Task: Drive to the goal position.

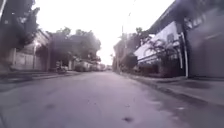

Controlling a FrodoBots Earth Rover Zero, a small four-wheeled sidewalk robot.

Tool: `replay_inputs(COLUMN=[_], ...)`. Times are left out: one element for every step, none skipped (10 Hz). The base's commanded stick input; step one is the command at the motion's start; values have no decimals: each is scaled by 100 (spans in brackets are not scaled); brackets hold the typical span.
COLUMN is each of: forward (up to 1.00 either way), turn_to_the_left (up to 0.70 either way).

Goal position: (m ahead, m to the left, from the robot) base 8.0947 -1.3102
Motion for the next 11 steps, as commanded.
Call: replay_inputs(forward=[70, 70, 70, 70, 70, 70, 70, 70, 70, 70, 70], turn_to_the_left=[-35, -26, -8, -3, 0, 0, 0, -8, -28, -35, -35])
